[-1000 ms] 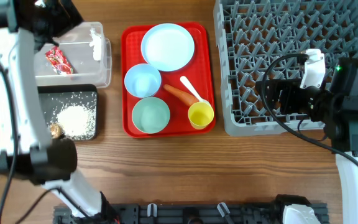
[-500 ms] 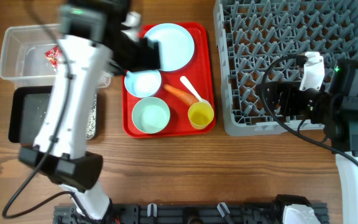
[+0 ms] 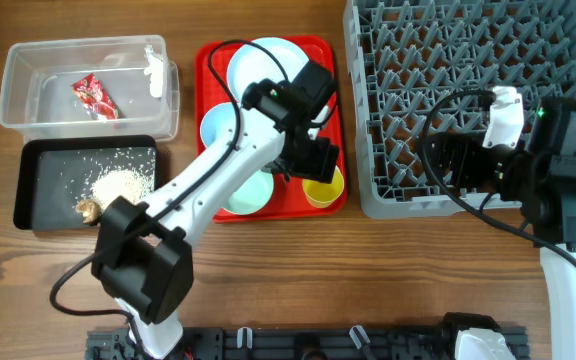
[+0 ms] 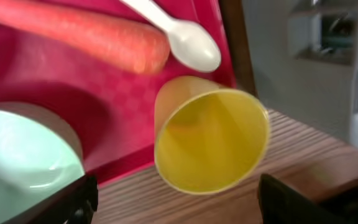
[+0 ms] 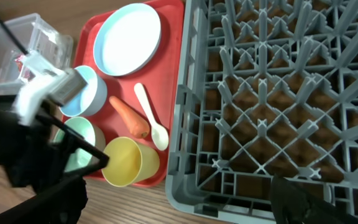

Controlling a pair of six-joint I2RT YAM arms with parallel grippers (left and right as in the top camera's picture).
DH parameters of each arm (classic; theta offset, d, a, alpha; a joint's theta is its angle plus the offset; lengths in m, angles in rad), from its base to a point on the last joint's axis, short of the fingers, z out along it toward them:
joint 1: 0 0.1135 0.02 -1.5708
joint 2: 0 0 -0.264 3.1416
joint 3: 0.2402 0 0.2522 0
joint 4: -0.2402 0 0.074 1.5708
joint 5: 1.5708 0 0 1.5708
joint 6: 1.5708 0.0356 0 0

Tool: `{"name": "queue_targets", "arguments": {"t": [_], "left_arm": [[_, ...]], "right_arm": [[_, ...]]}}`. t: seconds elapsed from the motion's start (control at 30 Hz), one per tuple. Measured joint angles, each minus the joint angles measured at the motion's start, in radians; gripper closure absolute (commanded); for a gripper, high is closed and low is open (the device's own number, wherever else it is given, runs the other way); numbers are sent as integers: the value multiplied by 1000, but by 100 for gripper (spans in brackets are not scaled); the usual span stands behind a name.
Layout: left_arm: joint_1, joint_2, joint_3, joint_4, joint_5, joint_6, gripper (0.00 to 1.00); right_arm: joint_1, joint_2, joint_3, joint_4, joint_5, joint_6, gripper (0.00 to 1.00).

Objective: Sort waste into correct bins and load items into the dishwasher rack
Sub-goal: 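Reach the left gripper to the yellow cup on the red tray and grasp it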

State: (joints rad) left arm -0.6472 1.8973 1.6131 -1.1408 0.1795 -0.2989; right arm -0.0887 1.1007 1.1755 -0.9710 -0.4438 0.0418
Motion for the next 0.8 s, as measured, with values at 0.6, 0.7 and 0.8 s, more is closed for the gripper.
{"name": "queue_targets", "arguments": {"t": [0.6, 0.7, 0.8], "left_arm": [[-16, 0, -163, 159, -112, -6, 71], [-16, 0, -163, 182, -113, -21, 78], [-16, 0, -167, 204, -115, -31, 79]], "right_arm": [[0, 0, 0, -13, 18, 4, 9], [0, 0, 0, -13, 30, 4, 9], [0, 0, 0, -14, 35, 4, 9]]}}
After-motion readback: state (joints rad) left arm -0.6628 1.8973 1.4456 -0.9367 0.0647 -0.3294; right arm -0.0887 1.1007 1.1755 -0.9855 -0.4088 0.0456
